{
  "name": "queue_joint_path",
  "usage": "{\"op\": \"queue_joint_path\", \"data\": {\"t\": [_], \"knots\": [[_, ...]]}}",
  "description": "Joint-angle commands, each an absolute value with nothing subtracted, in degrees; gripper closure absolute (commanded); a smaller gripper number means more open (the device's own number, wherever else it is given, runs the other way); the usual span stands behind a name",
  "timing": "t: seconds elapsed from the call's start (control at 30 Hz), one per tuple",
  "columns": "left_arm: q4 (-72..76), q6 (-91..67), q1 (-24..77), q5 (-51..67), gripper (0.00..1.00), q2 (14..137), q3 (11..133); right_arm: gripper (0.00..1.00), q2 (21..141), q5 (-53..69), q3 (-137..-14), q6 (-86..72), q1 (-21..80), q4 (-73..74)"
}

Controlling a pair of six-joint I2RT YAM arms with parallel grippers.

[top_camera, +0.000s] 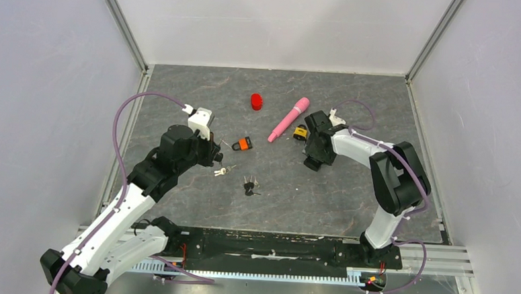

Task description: Unlock with the key

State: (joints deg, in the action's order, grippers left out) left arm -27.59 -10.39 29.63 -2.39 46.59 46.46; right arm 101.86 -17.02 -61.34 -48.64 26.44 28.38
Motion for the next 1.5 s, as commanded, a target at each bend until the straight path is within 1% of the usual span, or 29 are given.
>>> {"op": "queue_joint_path", "data": {"t": [0.0,0.17,0.23,0.3,0.33,0.43,0.53,0.63,0.8,0.83,0.97,1.03,1.07,1.33,1.4,1.47], "knots": [[-26.5,-9.2,29.3,-1.0,0.98,47.0,46.3,0.35,106.3,-12.8,-61.8,-48.6,27.5,31.8],[-26.5,-9.2,29.3,-0.9,0.98,47.2,46.4,0.33,108.3,-14.4,-64.1,-47.9,28.0,34.8],[-26.6,-9.2,29.3,-0.8,0.98,47.2,46.4,0.36,109.1,-15.1,-64.9,-47.6,28.4,35.5],[-26.6,-9.2,29.3,-0.9,0.98,47.3,46.4,0.42,109.2,-15.4,-64.9,-47.6,28.6,35.5],[-26.6,-9.2,29.3,-0.9,0.98,47.3,46.4,0.47,109.0,-15.0,-64.7,-47.6,28.7,34.9],[-26.6,-9.2,29.3,-0.8,0.98,47.3,46.4,0.65,106.3,-10.2,-62.0,-46.7,28.7,29.0],[-26.6,-9.2,29.2,-0.6,0.98,47.3,46.5,0.78,101.1,-6.1,-58.5,-46.7,28.6,22.0],[-26.6,-9.2,29.2,-0.4,0.98,47.3,46.3,0.87,96.1,-2.1,-55.4,-47.3,28.4,15.3],[-25.9,-9.0,29.2,1.5,0.98,46.9,46.1,0.99,87.7,7.2,-48.5,-49.8,26.8,1.0],[-25.7,-8.9,29.2,2.0,0.98,46.8,46.0,1.0,85.9,8.8,-46.9,-51.1,26.3,-3.0],[-25.0,-8.7,29.2,3.7,0.98,46.3,45.6,1.0,80.0,15.2,-37.8,-56.5,25.2,-20.2],[-24.9,-8.6,29.2,3.9,0.98,46.3,45.5,1.0,78.2,16.5,-35.9,-57.3,24.8,-24.8],[-24.9,-8.6,29.2,3.9,0.98,46.3,45.5,1.0,77.5,16.6,-35.9,-56.5,24.8,-24.9],[-24.7,-8.4,29.2,4.5,0.98,46.4,45.4,1.0,74.1,12.8,-40.3,-46.0,25.0,-14.6],[-24.7,-8.4,29.2,4.6,0.98,46.5,45.4,1.0,73.6,8.0,-43.9,-40.3,26.1,-7.5],[-24.7,-8.3,29.2,4.6,0.98,46.6,45.5,1.0,74.1,-0.7,-49.7,-33.3,28.7,2.2]]}}
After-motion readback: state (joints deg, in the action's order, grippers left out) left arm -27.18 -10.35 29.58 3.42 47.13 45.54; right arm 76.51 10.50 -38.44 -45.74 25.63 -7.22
